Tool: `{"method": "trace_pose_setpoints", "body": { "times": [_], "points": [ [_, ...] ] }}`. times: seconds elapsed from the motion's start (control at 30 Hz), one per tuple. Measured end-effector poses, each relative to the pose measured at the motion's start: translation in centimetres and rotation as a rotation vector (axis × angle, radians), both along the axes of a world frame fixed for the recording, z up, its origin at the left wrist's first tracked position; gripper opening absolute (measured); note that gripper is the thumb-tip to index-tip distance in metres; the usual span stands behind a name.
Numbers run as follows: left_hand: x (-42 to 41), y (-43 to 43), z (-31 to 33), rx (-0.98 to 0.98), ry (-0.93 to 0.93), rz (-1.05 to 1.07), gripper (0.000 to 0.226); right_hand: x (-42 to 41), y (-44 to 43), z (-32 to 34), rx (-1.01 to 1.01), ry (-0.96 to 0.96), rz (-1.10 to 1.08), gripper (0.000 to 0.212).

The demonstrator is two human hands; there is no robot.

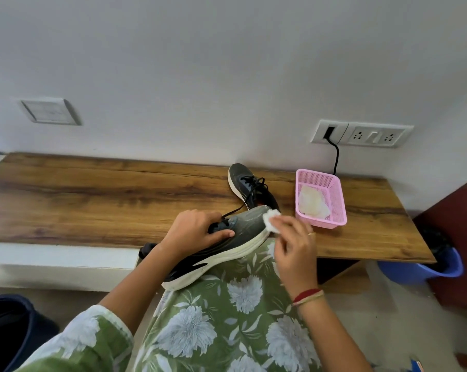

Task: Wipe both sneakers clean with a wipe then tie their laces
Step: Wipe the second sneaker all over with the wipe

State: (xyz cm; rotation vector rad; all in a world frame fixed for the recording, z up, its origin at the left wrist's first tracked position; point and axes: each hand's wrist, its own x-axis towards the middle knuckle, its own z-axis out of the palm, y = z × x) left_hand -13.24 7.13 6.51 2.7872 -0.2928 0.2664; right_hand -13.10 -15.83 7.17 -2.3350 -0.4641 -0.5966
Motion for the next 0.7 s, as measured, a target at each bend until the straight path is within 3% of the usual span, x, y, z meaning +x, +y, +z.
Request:
{"method": "trace_pose_setpoints", "body": {
  "times": [0.13,0.3,0.47,0.6,0.7],
  "points": [
    [0.0,-0.2,-0.1,-0.009,0.015,0.010,0.066,0.4,0.8,-0.1,-0.058,0.021,0.029,0.035],
    [-0.1,-0.1,0.3,-0.039,0.008,-0.018,0.055,-1.6,2.2,-1.2,-0.152,0.013,0.196,0.037],
    [0.1,0.3,0.1,-0.002,0.014,0.018,0.068,0.6,1.6,0.0,-0.064,0.042,0.008,0.034],
    [0.1,-0.4,-0.3,0.003,-0.023,0.064,0.065,-0.6,3.1,-1.7,-0.265,-0.055,0.017,0.035],
    [0.1,-0.4,-0.3,-0.008,-0.012,0.099,0.065,-1.8,4.2,-3.2,-0.304,-0.025,0.105,0.034]
  ]
}}
